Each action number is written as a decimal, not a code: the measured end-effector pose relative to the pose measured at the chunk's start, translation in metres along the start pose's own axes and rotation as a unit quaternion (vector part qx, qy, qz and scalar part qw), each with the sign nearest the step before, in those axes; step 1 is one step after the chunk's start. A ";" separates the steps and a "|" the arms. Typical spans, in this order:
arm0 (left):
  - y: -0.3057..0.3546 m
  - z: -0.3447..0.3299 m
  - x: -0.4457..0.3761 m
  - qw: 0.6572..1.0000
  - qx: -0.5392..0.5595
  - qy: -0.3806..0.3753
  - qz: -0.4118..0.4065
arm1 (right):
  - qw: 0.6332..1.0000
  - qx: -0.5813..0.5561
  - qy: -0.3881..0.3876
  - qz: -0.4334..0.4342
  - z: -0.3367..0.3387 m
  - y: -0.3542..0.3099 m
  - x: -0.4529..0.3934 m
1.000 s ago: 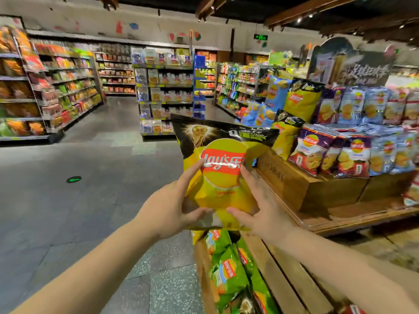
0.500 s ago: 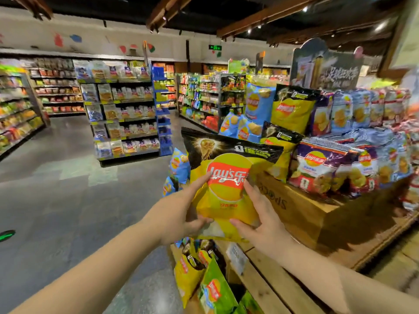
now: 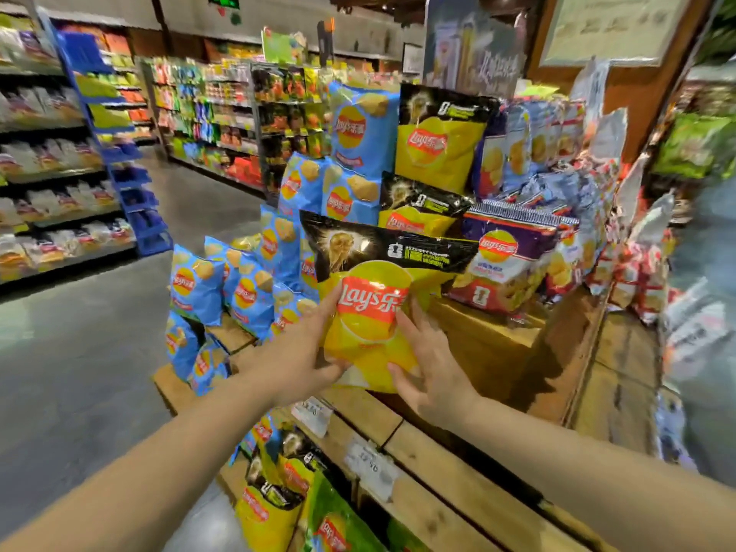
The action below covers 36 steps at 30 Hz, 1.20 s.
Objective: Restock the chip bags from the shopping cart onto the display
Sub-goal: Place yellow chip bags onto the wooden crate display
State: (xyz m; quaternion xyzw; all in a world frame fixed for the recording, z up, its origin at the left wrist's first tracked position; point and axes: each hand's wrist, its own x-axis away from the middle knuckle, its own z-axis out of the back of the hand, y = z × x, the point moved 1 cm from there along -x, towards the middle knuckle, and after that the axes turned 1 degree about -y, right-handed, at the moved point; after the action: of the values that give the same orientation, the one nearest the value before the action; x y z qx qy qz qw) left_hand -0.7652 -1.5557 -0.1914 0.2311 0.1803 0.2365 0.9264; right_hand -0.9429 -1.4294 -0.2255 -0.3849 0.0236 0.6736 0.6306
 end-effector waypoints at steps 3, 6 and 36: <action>-0.029 -0.008 -0.039 0.999 0.022 -0.031 -0.016 | 0.999 0.031 -0.012 -0.038 -0.014 0.022 -0.016; -0.059 -0.015 -0.076 0.998 0.003 -0.059 -0.035 | 0.994 0.070 -0.033 -0.081 -0.029 0.046 -0.036; -0.249 -0.150 -0.262 0.958 -0.068 -0.224 -0.167 | 0.873 0.407 -0.053 -0.264 -0.176 0.179 -0.080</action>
State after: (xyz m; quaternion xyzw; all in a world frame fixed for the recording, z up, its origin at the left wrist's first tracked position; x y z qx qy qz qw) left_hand -0.9590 -1.8355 -0.3843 0.1808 -0.0127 0.0321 0.9829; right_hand -1.0194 -1.6231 -0.3870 -0.0493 0.1598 0.4319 0.8863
